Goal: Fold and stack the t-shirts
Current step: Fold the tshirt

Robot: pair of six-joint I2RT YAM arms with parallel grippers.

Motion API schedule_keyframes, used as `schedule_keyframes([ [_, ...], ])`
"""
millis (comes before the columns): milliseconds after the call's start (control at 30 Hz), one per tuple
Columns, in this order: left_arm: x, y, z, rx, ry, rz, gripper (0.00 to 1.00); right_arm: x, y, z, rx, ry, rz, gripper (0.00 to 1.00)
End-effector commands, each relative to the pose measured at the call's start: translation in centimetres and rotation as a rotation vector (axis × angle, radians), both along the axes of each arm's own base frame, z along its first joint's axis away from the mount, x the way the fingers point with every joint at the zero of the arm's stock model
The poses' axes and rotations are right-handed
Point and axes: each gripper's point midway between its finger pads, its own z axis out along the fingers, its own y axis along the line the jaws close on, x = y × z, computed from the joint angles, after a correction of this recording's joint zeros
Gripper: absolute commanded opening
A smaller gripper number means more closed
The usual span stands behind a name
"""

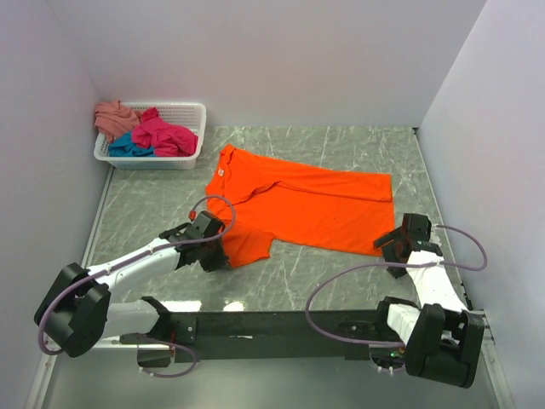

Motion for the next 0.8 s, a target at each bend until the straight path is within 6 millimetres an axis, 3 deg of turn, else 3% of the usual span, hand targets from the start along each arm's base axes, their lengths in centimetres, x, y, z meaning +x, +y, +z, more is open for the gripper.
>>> schedule_keyframes([
  [0,0.5,0.0,1.3,0.000,-0.031,0.004,0.01,0.2,-1.8,-0.9,-0.075,0.020,-0.067,0.77],
  [67,0.5,0.2,1.4,0.005,-0.031,0.011,0.01,0.1,-2.9,-0.6,-0.121,0.034,-0.091,0.70],
  [200,0.5,0.2,1.6,0.003,-0.029,0.018,0.01,0.6,-3.2,0.2,-0.132,0.014,-0.081,0.55],
  [533,0.8,0.0,1.7,-0.013,-0.048,0.023,0.01,1.6,-2.1,-1.6,-0.078,0.035,-0.002,0.53],
  [633,0.7,0.1,1.8,-0.017,-0.048,0.026,0.01,1.8,-1.8,-2.1,-0.063,0.042,0.021,0.37],
  [700,0.7,0.0,1.8,-0.020,-0.048,0.030,0.01,1.7,-1.7,-2.1,-0.057,0.053,0.036,0.19],
  [733,0.7,0.0,1.9,-0.022,-0.051,0.030,0.01,1.7,-1.4,-1.8,-0.047,0.040,0.045,0.04],
  [767,0.7,0.0,1.9,-0.022,-0.050,0.031,0.01,1.2,-1.3,-1.7,-0.046,0.053,0.046,0.00],
])
